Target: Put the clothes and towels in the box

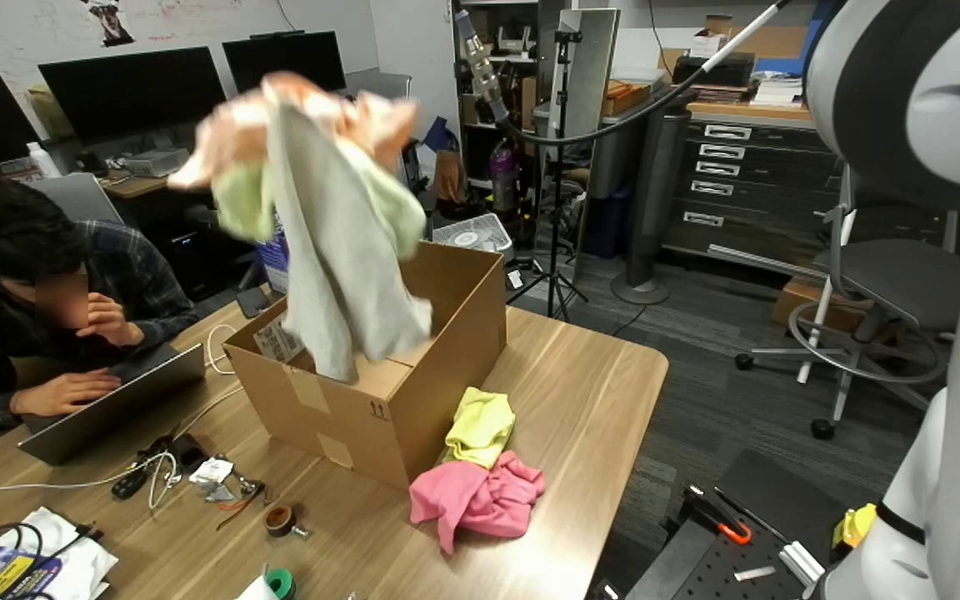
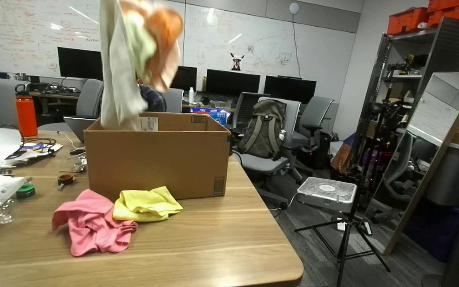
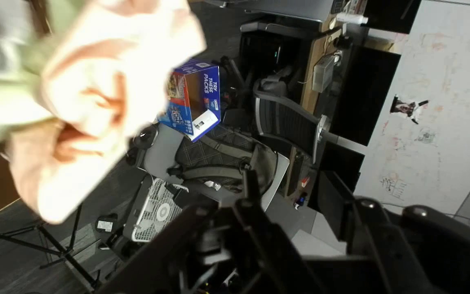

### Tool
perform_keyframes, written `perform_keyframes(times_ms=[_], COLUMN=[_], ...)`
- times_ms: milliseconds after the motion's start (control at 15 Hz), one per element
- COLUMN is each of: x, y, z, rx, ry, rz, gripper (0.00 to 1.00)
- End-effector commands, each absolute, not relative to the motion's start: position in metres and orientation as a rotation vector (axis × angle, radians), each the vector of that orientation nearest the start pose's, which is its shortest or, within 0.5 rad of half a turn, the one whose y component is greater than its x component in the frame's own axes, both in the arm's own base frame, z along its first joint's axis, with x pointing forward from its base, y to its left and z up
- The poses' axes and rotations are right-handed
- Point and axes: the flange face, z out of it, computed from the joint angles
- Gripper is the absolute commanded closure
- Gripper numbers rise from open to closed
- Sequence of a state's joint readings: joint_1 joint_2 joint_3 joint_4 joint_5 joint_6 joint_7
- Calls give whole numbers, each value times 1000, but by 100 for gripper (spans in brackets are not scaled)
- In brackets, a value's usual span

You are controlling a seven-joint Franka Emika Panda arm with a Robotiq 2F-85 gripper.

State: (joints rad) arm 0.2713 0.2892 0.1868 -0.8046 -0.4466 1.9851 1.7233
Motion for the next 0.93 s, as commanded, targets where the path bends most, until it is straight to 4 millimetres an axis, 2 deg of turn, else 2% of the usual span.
perform_keyframes(times_ms=[0,200,267,600,733,867], x=[564,558,555,533,526,521], y=[215,216,217,215,202,180], z=[884,889,891,898,895,890], rx=[-1823,-1824,-1834,-1965,-2051,-2128], ry=[1454,1430,1415,1309,1270,1250], rz=[-978,-968,-963,-916,-896,-890], gripper=[27,5,0,0,0,0])
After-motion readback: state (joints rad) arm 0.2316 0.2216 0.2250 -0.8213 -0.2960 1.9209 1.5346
